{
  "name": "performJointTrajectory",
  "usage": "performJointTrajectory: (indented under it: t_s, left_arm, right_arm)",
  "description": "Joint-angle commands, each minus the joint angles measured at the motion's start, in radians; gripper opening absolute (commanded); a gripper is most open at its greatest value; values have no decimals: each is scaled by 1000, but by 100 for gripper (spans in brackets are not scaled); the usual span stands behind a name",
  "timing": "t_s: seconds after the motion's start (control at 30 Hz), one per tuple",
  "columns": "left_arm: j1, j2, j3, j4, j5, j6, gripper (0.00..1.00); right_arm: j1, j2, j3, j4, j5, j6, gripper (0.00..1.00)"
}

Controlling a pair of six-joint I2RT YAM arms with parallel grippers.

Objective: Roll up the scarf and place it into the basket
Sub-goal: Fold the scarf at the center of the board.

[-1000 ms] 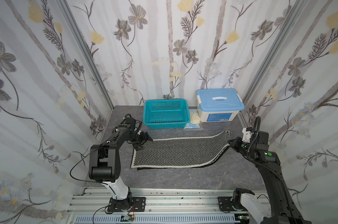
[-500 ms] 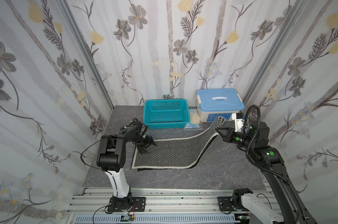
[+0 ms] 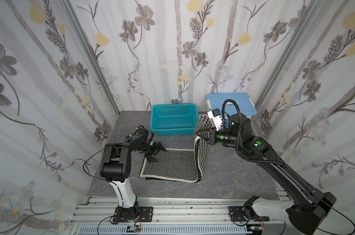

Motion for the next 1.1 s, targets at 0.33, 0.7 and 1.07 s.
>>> performJointTrajectory:
  t_s: [0.33,0.7,1.07]
  left_arm:
    - [255,-158,15,-114,-130,111,96]
    - [414,-314,-117,-13,-12,-19,95]
    - [386,-482,-79,13,159,-201,94]
  right_arm:
    - [182,255,196,59,25,-19,0]
    - [232,550,493,160,19,115,0]
    - [245,575,524,-15,-12,0,0]
